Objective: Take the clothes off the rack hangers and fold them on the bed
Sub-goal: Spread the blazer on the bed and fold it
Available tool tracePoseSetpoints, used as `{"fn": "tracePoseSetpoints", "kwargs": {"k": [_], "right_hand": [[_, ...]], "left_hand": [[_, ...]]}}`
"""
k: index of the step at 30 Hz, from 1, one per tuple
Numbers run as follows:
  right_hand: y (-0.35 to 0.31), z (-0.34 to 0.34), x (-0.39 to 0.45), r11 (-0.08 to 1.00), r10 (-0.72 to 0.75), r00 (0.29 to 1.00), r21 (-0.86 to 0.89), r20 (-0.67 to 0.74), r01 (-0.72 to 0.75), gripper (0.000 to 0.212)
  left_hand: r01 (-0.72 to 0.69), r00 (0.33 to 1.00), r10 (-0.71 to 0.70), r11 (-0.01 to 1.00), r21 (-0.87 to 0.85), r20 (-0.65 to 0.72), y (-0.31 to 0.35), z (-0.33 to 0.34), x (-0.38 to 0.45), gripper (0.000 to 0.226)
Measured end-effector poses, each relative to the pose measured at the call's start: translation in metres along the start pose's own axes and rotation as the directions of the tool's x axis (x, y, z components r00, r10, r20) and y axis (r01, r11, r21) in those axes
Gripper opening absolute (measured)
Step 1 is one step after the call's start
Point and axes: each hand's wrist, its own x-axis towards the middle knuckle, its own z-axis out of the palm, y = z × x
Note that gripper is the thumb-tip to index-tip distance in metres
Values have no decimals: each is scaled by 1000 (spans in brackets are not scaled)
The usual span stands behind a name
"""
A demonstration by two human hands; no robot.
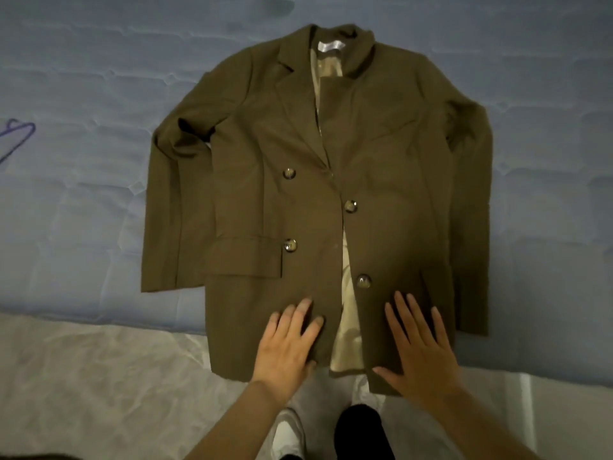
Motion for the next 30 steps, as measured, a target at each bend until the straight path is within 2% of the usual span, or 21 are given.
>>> {"fn": "tracePoseSetpoints", "kwargs": {"k": [3,6,8,10,12,14,16,17,19,21,24,27,30], "right_hand": [[-5,7,2,1000,25,998,-13,-64,-26,104],[-6,9,6,999,36,996,-18,-86,-38,68],[-10,8,1,997,70,994,29,-80,-68,69],[-20,4,-3,995,44,977,94,-210,-25,69],[-33,-6,-4,968,16,941,240,-337,70,64],[-48,-23,0,900,22,905,402,-426,167,55],[-62,-35,8,885,7,891,419,-454,206,54],[-67,-39,13,920,-25,910,346,-414,183,60],[-71,-39,20,984,-81,973,136,-214,112,82],[-66,-32,22,997,-80,995,13,-59,81,93],[-59,-31,15,990,-112,994,-89,16,113,84],[-50,-30,6,978,-143,981,-132,128,160,74],[-44,-37,3,976,-189,973,-80,131,201,66]], "left_hand": [[-92,996,93,994,56,-10,-14,6,-1,87],[-130,991,132,989,67,-24,-23,10,-6,60],[-137,991,136,988,-65,-21,-25,9,-13,52],[-163,986,148,950,-265,-76,-29,3,-19,49],[-168,984,130,895,-414,-119,-34,-2,-25,49],[-164,982,102,884,-438,-160,-37,-9,-31,50],[-135,979,62,910,-391,-194,-37,-15,-34,54],[-112,981,46,925,-363,-187,-38,-17,-35,56],[-62,993,30,955,-289,-116,-37,-16,-36,61],[-39,999,35,985,-168,-27,-38,-10,-37,63],[-43,997,42,999,9,66,-36,-6,-37,57],[-18,997,17,1000,18,71,-35,-13,-32,51],[-13,999,13,1000,7,37,-32,-29,-21,42]]}}
